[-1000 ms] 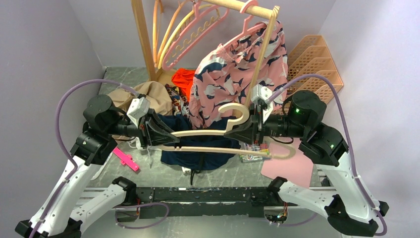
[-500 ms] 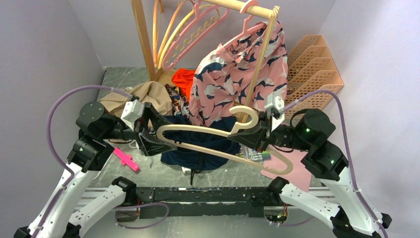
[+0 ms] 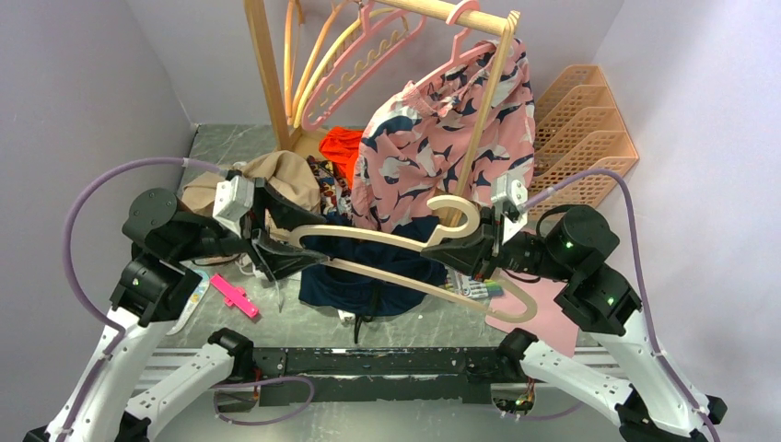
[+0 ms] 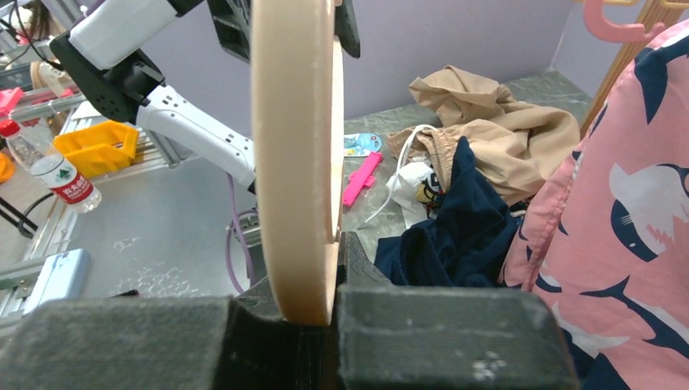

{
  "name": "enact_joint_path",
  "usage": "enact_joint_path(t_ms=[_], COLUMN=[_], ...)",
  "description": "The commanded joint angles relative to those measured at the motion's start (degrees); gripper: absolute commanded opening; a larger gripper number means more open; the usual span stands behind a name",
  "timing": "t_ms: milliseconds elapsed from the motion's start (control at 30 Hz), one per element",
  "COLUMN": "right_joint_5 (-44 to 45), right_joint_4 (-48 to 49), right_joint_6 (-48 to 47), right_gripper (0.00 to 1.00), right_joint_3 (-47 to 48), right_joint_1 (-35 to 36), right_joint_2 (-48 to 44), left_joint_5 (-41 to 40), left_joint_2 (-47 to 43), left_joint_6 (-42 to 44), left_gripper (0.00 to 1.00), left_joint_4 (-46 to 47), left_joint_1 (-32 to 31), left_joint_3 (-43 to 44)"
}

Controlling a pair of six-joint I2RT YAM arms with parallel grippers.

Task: Place the shorts on the hanger
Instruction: Hang the shorts on the hanger.

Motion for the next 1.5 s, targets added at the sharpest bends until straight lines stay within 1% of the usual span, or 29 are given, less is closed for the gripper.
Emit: enact_joint_path(t_ms=[0, 100, 267, 367, 433, 500, 533, 567, 700, 767, 867, 1067, 1133, 1167, 1200, 1300, 1400, 1467], right_joint_5=[0.79, 0.43, -2.03, -3.19, -3.49, -3.82, -4.30, -4.74, -6.51, -7.01, -7.65, -7.94, -7.88, -7.83, -7.70, -7.52, -7.91, -7.87], right_joint_4=[-0.60, -0.37, -0.26, -0.04, 0.59, 1.66, 2.52, 3.78, 8.41, 9.91, 11.09, 9.60, 9.90, 10.15, 10.41, 10.89, 9.34, 7.28], right_joint_6=[-1.27, -1.26, -2.23, -2.75, -2.72, -2.32, -1.87, -1.27, 0.77, 1.37, 1.93, 1.79, 2.41, 2.68, 2.94, 3.63, 3.95, 4.10], right_gripper=[0.00, 0.00, 0.00, 0.00, 0.00, 0.00, 0.00, 0.00, 0.00, 0.00, 0.00, 0.00, 0.00, 0.00, 0.00, 0.00, 0.00, 0.00], right_joint_3=[-0.88, -1.61, -3.58, -3.46, -3.69, -4.46, -5.30, -6.33, -8.99, -9.06, -9.01, -7.98, -8.09, -8.19, -8.35, -8.88, -8.40, -7.54], right_joint_1=[-0.13, -0.18, -0.18, -0.19, -0.13, -0.18, -0.16, -0.13, -0.19, -0.15, -0.14, -0.13, -0.17, -0.19, -0.15, -0.12, -0.18, -0.18], right_joint_2=[-0.70, -1.06, -0.19, 0.72, 0.91, 1.03, 1.04, 0.99, 1.92, 2.41, 2.79, 2.68, 2.19, 1.97, 1.70, 1.26, 1.62, 2.18], left_joint_5=[-0.84, 0.34, 8.42, 12.64, 13.77, 14.43, 14.10, 13.03, 3.33, -0.75, -2.85, -6.05, -6.88, -6.73, -6.48, -6.15, -7.19, -7.84], left_joint_2=[1.77, 3.64, 8.33, 9.89, 10.39, 11.26, 11.93, 12.69, 16.48, 18.66, 20.85, 21.40, 21.74, 22.13, 22.61, 24.01, 24.78, 25.03], left_joint_6=[2.63, 0.91, -2.87, -6.14, -6.00, -4.33, -2.94, -0.77, 9.08, 12.16, 14.60, 17.15, 17.84, 18.18, 18.48, 18.75, 18.53, 18.67], left_gripper=[0.71, 0.73, 0.72, 0.72, 0.73, 0.74, 0.74, 0.79, 0.83, 0.86, 0.84, 0.79, 0.74, 0.68, 0.61, 0.34, 0.09, 0.07], left_joint_4=[-0.87, 1.66, 6.17, 10.60, 10.81, 8.32, 6.24, 3.54, -8.08, -11.95, -14.88, -16.56, -16.88, -17.05, -17.28, -17.45, -17.29, -17.54], left_joint_1=[0.13, 0.13, 0.13, -0.10, -0.70, -1.99, -3.15, -5.09, -15.33, -18.52, -19.60, -19.71, -19.64, -19.69, -19.70, -19.65, -19.72, -19.67], left_joint_3=[5.39, 6.62, 5.74, 4.31, 4.36, 5.08, 5.84, 6.52, 9.97, 11.03, 11.34, 11.37, 11.15, 11.14, 11.26, 12.06, 13.05, 13.72])
